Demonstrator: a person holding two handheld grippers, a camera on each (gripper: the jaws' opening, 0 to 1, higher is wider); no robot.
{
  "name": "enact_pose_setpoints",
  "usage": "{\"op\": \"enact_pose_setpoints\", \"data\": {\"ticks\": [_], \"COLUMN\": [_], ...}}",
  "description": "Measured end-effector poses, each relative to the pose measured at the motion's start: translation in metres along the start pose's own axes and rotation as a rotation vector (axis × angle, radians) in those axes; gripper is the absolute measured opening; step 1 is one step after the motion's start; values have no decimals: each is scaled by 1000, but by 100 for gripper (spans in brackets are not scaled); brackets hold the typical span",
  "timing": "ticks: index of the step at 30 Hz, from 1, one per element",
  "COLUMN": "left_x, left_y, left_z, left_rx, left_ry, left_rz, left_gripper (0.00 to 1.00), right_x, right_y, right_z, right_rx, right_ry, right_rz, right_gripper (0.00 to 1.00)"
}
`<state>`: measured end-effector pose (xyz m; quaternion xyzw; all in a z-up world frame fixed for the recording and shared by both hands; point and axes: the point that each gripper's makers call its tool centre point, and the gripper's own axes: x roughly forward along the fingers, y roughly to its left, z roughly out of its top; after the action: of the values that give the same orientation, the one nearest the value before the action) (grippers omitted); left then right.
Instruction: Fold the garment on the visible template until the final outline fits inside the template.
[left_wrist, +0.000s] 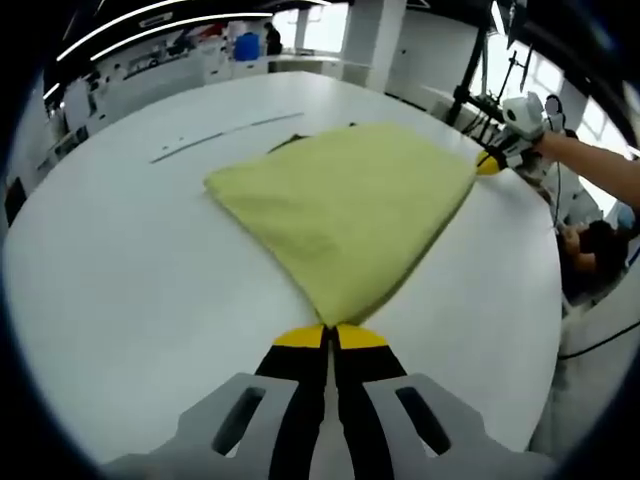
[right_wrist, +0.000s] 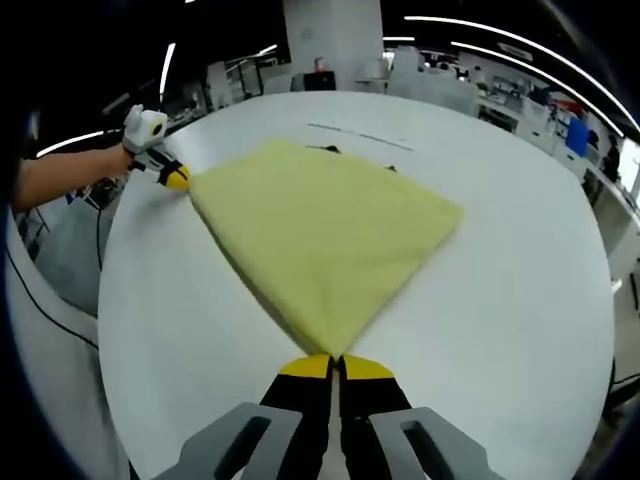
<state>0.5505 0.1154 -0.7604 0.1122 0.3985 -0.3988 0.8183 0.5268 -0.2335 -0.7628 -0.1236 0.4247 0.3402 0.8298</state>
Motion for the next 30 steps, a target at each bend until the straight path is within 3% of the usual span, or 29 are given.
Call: {"op": "enact_pose_setpoints", "data": {"ticks": [15,30], "left_x": [-10,-12], "left_y": [-21,-32], "left_z": [-20,-25], "left_rx": [-30,-81], "left_ry": [7,-2], "left_rz": [-38,-55], "left_gripper": [0,0], "right_x": [-10,-13], "right_y": [24,26], "right_z": [-25,-27], "right_rx": [-9,-15], "right_ry": [66,67], "right_rz": [30,8], "right_gripper": [0,0]}}
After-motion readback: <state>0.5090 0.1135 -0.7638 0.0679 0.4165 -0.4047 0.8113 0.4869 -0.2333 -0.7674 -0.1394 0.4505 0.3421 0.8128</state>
